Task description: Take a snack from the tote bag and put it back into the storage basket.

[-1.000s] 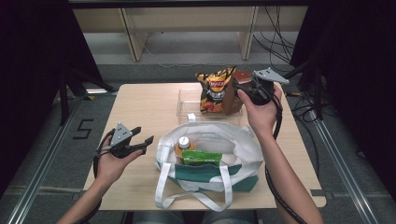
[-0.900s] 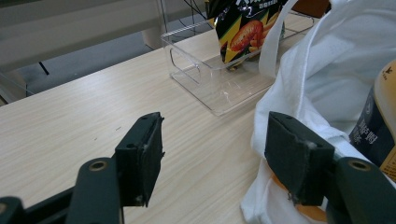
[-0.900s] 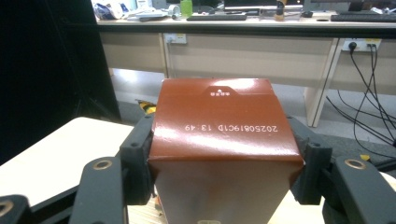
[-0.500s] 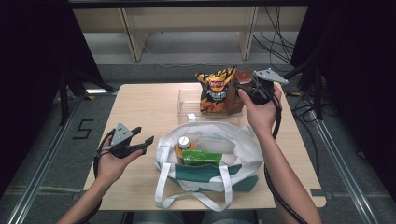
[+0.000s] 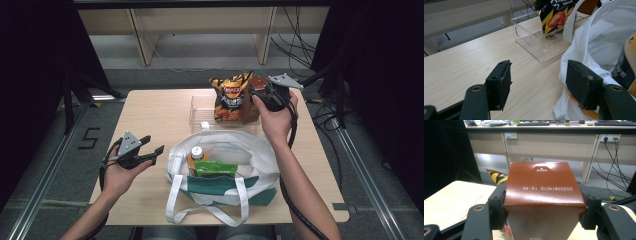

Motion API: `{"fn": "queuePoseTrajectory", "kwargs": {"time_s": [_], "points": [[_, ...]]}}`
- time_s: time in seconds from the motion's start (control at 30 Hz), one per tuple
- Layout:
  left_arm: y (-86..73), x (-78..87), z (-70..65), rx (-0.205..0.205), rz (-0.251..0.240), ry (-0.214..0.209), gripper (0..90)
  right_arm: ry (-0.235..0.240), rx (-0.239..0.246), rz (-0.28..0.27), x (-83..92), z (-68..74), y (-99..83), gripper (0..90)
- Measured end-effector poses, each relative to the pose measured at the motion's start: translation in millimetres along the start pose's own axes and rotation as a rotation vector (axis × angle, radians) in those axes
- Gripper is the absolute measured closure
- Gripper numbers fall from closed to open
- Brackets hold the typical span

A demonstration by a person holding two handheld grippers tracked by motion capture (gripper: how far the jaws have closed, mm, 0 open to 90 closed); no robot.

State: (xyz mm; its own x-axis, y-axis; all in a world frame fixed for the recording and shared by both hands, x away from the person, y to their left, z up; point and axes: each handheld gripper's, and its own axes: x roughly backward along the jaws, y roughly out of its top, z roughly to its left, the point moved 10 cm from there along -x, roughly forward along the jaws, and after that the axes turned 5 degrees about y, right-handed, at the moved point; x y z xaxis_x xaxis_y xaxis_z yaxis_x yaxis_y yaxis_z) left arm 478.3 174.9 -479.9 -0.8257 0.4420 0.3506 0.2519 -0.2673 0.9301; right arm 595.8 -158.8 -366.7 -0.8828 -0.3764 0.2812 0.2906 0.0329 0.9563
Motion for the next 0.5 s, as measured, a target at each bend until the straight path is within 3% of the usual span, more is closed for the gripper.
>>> {"fn": "queuePoseTrajectory", "kwargs": {"time_s": [0.13, 0.17, 0.37, 0.5], "points": [[-0.3, 0.1, 0.0, 0.001, 0.001, 0.0, 36.6, -0.005, -0.022, 0.008, -1.8, -0.9, -3.0, 39.0], [-0.6, 0.0, 0.2, 0.0, 0.003, 0.0, 36.6, -0.006, 0.002, 0.008, -2.6, -3.6, -4.0, 39.0], [-0.8, -0.1, 0.2, -0.001, 0.003, 0.0, 36.6, -0.012, -0.029, 0.022, -4.2, -5.8, -9.1, 39.0], [-0.8, 0.0, 0.0, -0.002, 0.004, 0.001, 36.6, -0.015, -0.014, 0.024, -5.7, -6.2, -11.5, 39.0]]}}
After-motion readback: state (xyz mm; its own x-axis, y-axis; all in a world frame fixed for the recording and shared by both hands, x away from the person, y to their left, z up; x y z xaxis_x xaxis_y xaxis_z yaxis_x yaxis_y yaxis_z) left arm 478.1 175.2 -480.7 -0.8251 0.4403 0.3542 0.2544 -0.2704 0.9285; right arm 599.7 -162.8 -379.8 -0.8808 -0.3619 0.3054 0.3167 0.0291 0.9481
